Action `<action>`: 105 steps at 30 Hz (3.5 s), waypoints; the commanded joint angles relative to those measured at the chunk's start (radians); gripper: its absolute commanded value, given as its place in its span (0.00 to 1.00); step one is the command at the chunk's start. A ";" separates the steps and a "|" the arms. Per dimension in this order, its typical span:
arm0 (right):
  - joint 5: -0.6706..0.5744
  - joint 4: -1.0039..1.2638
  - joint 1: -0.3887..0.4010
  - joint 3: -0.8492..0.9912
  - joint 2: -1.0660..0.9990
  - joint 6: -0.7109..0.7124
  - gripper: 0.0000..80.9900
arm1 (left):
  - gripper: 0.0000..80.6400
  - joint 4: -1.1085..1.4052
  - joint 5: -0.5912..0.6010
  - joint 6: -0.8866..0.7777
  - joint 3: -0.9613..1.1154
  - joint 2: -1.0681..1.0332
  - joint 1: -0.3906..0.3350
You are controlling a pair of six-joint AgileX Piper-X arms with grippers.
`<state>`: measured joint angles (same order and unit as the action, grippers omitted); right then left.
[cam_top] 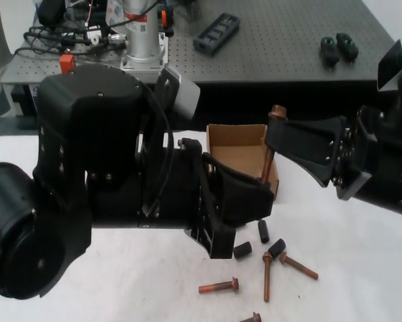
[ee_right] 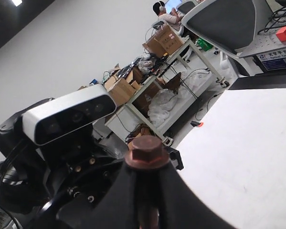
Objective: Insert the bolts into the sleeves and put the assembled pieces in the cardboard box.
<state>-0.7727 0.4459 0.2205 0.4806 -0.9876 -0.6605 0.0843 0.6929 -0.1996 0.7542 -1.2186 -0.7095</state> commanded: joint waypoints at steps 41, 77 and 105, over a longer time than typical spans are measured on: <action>0.180 -0.373 -0.500 0.001 0.085 0.123 0.52 | 0.01 -0.811 -0.518 -0.159 1.433 -1.132 0.098; 0.458 -1.185 -0.368 0.412 -0.151 0.692 0.52 | 0.36 -1.301 -0.787 0.095 1.341 -0.619 0.206; 0.868 -1.279 0.015 0.550 -0.732 1.021 0.52 | 0.36 -1.173 -0.681 0.001 0.486 0.454 0.232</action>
<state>0.0963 -0.8424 0.2338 1.0214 -1.7123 0.3524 -1.0775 0.0058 -0.1840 1.2422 -0.7678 -0.4794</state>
